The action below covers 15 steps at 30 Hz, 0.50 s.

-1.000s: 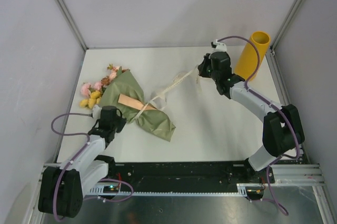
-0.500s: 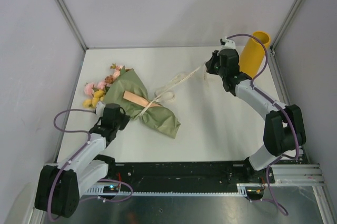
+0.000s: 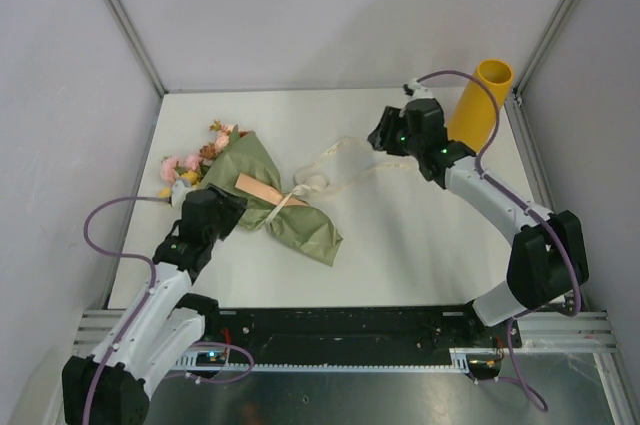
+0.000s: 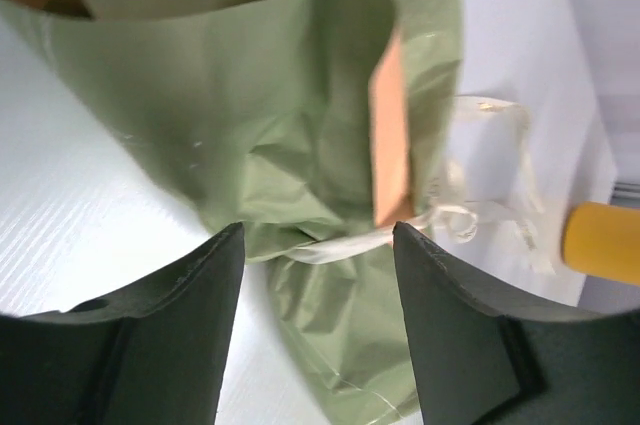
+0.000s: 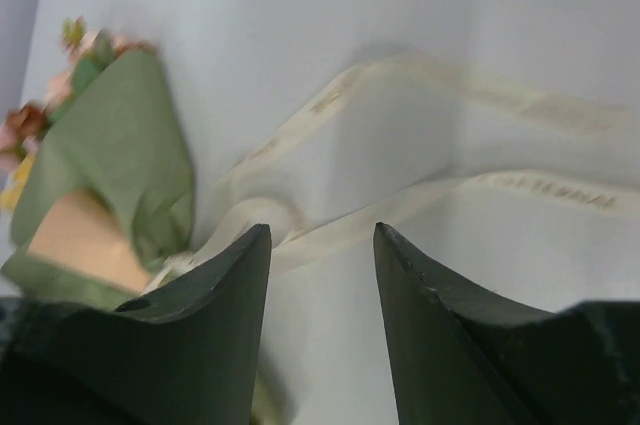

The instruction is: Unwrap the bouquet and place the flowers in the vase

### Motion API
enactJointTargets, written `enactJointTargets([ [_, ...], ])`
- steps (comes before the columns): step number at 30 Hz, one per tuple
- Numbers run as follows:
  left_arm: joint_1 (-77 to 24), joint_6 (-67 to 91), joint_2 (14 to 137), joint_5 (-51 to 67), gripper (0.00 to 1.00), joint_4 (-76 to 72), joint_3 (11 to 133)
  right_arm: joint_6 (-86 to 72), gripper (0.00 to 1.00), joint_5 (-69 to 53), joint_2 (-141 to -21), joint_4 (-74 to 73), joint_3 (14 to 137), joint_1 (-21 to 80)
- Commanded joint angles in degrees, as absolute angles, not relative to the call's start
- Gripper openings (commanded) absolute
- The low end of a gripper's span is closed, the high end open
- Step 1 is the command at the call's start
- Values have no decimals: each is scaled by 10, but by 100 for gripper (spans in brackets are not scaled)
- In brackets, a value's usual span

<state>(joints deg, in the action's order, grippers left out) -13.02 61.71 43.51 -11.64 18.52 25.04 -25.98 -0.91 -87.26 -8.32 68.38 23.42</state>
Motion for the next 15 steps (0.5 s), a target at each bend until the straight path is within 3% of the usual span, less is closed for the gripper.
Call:
enactJointTargets([
  [1, -130, 540, 407, -106, 67, 213, 305, -283, 53, -22, -855, -89, 705, 316],
  [8, -125, 409, 406, -77, 68, 284, 373, -271, 55, -41, -920, 15, 706, 416],
  [15, -109, 429, 385, -31, 71, 305, 324, -297, 52, -89, -1025, 87, 734, 453],
])
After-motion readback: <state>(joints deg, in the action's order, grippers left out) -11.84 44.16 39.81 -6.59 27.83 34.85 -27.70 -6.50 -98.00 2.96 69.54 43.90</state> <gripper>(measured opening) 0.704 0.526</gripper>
